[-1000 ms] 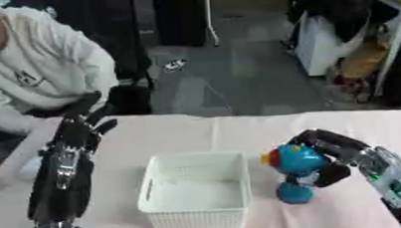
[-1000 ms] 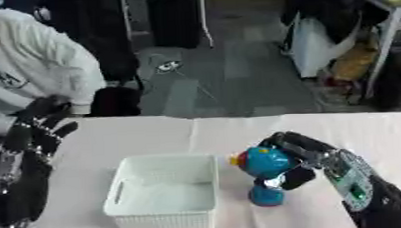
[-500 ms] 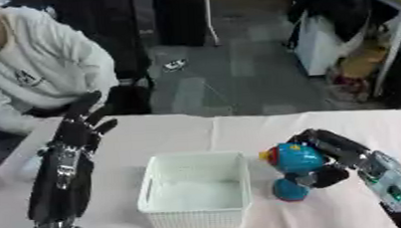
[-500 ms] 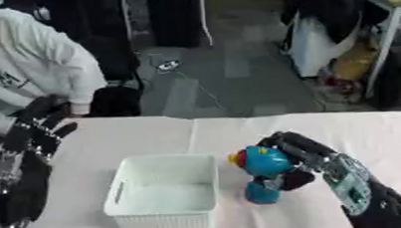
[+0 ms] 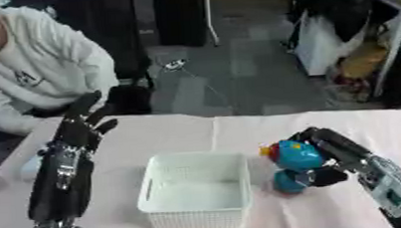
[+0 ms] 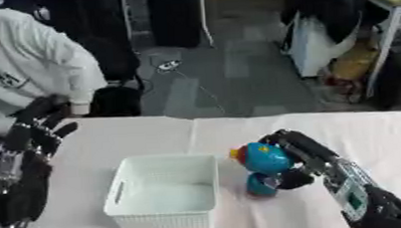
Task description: Pick up objects on the table and place them in the box.
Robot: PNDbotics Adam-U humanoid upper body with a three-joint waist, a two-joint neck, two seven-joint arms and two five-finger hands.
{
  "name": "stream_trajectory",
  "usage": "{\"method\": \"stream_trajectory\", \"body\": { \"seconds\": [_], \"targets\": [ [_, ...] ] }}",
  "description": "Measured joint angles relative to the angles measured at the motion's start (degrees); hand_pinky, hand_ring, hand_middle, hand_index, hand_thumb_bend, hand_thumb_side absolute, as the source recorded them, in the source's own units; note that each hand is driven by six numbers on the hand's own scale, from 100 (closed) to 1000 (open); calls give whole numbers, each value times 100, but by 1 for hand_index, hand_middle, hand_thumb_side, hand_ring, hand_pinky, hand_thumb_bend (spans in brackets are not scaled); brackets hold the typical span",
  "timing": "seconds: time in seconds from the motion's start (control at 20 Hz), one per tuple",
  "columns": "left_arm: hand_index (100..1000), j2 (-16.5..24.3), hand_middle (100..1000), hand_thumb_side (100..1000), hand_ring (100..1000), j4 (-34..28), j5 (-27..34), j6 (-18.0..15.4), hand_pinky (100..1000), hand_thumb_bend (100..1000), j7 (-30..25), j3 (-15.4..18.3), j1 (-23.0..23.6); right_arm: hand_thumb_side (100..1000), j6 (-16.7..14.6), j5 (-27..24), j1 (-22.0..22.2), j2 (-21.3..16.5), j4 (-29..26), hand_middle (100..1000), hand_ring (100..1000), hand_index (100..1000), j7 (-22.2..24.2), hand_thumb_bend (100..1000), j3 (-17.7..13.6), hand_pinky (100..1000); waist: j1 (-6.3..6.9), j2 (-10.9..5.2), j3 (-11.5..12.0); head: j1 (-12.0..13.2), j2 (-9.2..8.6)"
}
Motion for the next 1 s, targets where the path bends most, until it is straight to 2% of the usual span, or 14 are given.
{"method": "stream_trajectory", "body": {
  "seconds": [0.15, 0.3, 0.5, 1.0],
  "targets": [
    [974, 0, 958, 846, 909, 0, 0, 0, 858, 294, 0, 0, 0, 181, 103, -199, -5, 1, 22, 100, 100, 111, -101, 100, -26, 100, 0, 0, -17, 2, 0],
    [974, 0, 958, 847, 909, 0, 0, 0, 858, 295, 0, 0, 0, 175, 268, -603, -57, -4, -48, 100, 100, 110, -57, 100, -14, 100, -12, 0, -45, 10, 0],
    [974, 1, 958, 846, 909, 0, 0, 0, 859, 295, 0, 0, 2, 173, 514, -1120, -145, -14, -309, 100, 100, 109, 137, 100, 107, 100, -35, -2, -75, 54, 2],
    [974, 8, 958, 844, 910, 0, -5, -1, 859, 297, 0, 1, 14, 173, 987, -2028, -514, -13, -980, 100, 100, 109, 444, 100, 444, 100, -99, -64, -134, 107, 15]
  ]
}}
